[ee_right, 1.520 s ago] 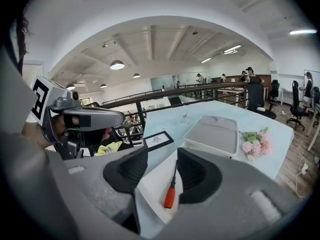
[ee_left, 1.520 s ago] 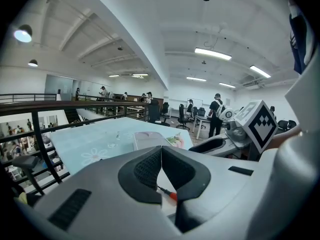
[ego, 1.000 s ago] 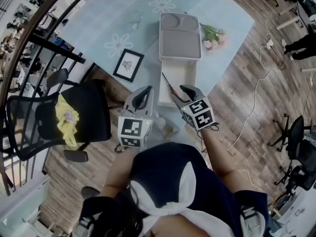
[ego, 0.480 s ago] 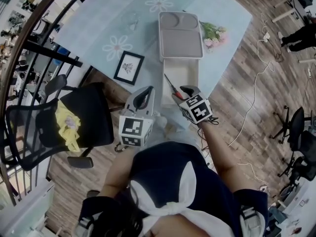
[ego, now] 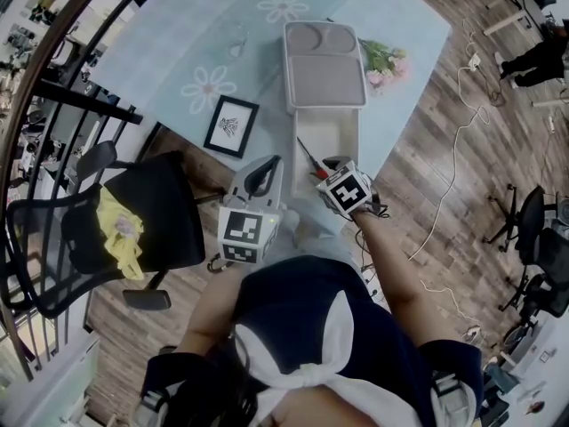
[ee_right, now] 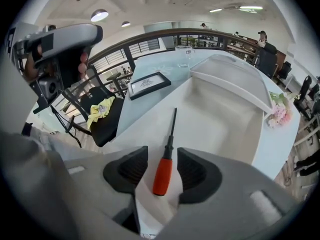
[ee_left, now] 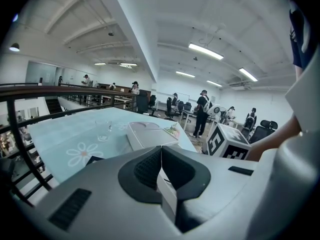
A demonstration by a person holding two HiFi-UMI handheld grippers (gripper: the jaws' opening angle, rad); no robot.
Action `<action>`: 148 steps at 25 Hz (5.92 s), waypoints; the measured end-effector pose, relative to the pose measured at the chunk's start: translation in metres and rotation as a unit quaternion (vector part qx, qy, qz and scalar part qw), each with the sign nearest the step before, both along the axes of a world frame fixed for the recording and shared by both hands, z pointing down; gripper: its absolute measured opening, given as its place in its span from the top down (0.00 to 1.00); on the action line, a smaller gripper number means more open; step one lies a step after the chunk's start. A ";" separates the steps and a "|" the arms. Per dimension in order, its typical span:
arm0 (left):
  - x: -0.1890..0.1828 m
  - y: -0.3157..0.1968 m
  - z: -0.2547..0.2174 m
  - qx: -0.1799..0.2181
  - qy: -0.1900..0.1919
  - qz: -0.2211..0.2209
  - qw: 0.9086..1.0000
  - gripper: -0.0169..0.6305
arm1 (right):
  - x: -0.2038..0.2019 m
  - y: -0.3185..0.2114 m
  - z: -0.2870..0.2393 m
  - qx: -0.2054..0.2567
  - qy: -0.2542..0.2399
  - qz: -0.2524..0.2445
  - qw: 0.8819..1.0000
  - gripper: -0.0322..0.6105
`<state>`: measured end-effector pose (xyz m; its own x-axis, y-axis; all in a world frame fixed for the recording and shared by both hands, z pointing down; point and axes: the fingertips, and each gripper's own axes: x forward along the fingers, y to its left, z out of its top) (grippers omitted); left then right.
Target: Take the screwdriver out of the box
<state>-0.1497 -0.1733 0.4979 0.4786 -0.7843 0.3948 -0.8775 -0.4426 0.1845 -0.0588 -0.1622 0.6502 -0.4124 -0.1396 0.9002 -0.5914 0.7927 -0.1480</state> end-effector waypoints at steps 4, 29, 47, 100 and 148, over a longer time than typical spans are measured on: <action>-0.001 -0.003 0.001 0.000 0.004 0.008 1.000 0.95 | 0.005 -0.008 0.009 0.007 0.038 -0.010 0.999 0.67; 0.008 -0.006 -0.001 -0.002 0.005 0.030 1.000 0.95 | 0.007 -0.004 0.026 -0.030 0.090 -0.022 0.995 0.80; 0.013 0.002 0.002 -0.004 -0.002 0.033 0.999 0.95 | 0.015 -0.015 -0.003 0.007 0.057 0.009 0.998 0.80; 0.032 0.010 -0.005 0.005 -0.009 0.050 0.999 0.95 | 0.011 -0.013 -0.140 0.125 -0.097 0.062 0.986 0.80; 0.057 -0.001 -0.060 0.066 -0.013 0.073 0.995 0.95 | 0.023 -0.004 -0.241 0.271 -0.183 0.083 0.941 0.80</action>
